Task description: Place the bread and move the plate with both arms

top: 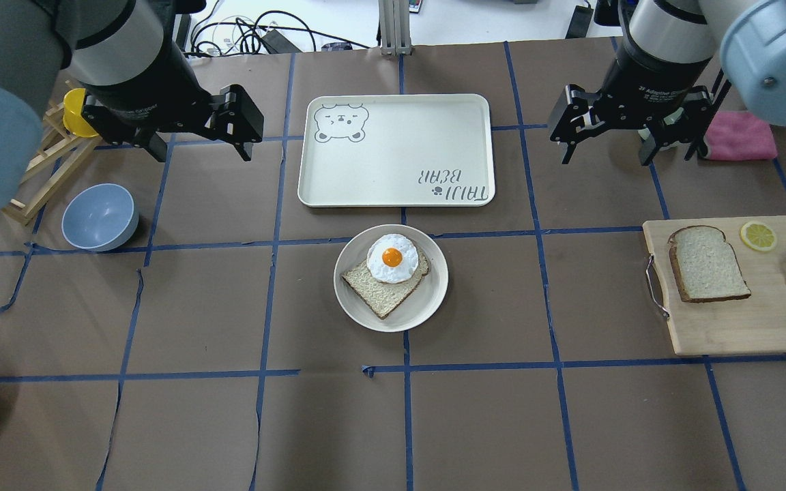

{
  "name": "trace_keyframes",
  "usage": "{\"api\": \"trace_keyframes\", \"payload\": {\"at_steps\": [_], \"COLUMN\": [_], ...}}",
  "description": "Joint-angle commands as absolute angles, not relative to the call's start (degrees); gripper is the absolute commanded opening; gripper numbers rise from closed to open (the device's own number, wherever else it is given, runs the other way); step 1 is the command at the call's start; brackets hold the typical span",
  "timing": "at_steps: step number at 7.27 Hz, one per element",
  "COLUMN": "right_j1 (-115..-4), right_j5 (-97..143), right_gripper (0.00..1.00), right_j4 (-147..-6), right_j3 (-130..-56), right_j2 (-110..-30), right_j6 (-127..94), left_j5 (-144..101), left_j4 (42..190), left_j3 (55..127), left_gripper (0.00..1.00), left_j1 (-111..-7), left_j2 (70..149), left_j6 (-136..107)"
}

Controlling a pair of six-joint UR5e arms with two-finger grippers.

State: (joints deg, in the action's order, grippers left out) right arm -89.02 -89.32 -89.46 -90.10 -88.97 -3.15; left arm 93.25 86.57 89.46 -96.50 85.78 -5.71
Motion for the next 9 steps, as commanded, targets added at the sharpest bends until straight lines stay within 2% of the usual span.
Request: {"api": "trace_keyframes", "payload": {"at_steps": [1,9], "right_j1": [-88.95,-88.42], "right_j5": [-89.56,-90.44], "right_gripper": [1.00,1.00], "right_j4": [-89.30,-90.17], "right_j3": [-90.09,-92.19], "right_j2": [-89.21,-87.90], "right_j6": [-3.08,-2.28], "left_j5": [93.25,93.25], "left_j4": [86.57,86.57], "left_j3": [89.47,89.47], "left_gripper": [1.00,1.00], "left_j1": [-96.50,-96.50], "left_j2": [85.78,85.78], "left_j6": [-5.71,-5.71]}}
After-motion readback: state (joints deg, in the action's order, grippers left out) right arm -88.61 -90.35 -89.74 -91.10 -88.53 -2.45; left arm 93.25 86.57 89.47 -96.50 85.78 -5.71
